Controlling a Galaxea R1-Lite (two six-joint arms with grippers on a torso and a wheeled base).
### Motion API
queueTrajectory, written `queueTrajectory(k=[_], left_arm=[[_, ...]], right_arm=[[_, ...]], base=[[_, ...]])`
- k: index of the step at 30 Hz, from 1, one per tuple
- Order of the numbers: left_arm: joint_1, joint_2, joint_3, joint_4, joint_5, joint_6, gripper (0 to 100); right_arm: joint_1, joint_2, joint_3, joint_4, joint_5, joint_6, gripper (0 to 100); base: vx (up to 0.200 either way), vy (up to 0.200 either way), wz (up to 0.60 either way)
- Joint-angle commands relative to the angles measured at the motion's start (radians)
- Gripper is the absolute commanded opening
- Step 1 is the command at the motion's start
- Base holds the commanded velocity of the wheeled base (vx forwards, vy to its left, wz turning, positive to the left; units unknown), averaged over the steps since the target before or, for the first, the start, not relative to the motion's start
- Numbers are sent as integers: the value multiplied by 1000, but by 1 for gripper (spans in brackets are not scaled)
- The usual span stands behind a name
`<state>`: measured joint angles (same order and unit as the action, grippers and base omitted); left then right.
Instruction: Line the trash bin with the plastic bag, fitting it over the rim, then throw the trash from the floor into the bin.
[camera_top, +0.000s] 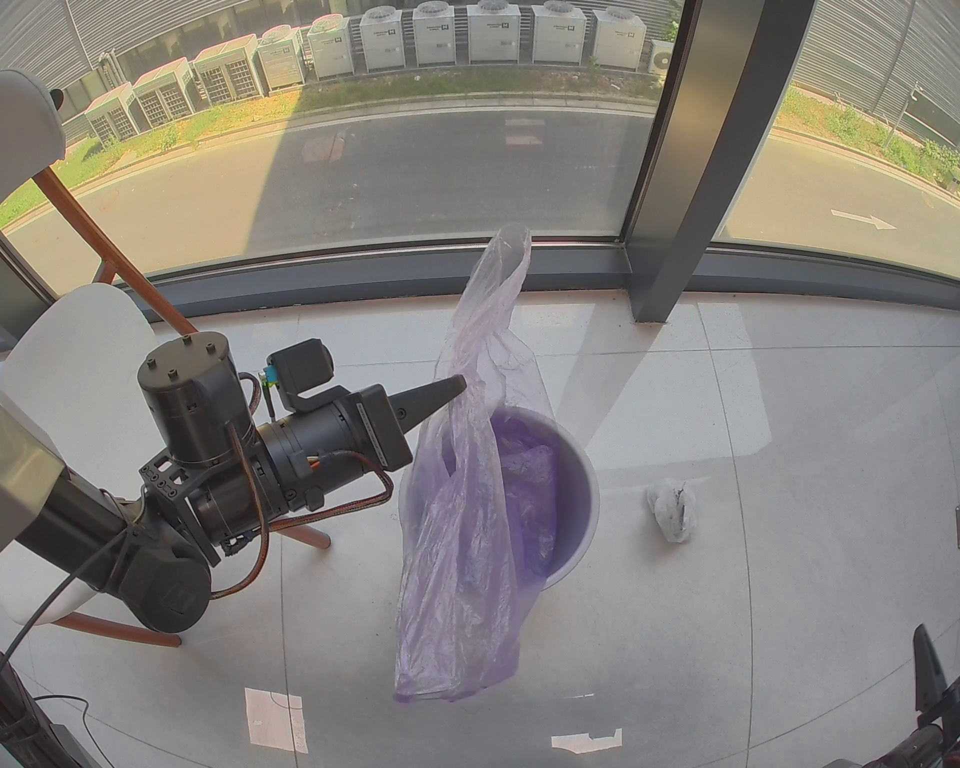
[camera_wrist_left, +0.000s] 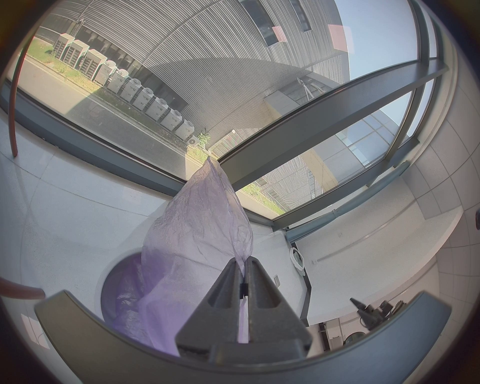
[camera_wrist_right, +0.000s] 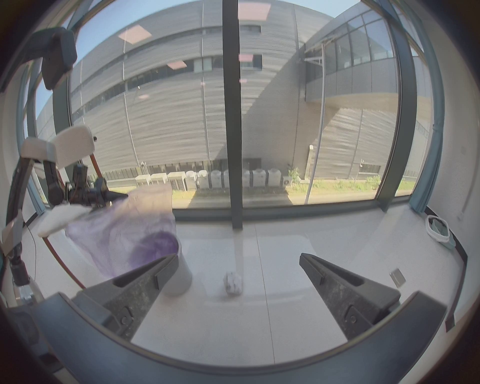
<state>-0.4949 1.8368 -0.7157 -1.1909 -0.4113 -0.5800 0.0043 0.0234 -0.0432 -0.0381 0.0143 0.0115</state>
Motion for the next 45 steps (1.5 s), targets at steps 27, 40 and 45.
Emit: queueTrajectory(k=[27, 40, 45], left_arm=[[-19, 7, -44, -29, 85, -49, 0], [-17, 10, -68, -29, 85, -47, 0], [-17, 12, -65, -29, 85, -47, 0]], right_arm=[[508, 1350, -261, -134, 234, 108, 100], [617, 1596, -257, -244, 319, 31, 0], [608, 1721, -300, -273, 385, -102, 0]], base=[[0, 0, 0], [0, 0, 0], [0, 0, 0]])
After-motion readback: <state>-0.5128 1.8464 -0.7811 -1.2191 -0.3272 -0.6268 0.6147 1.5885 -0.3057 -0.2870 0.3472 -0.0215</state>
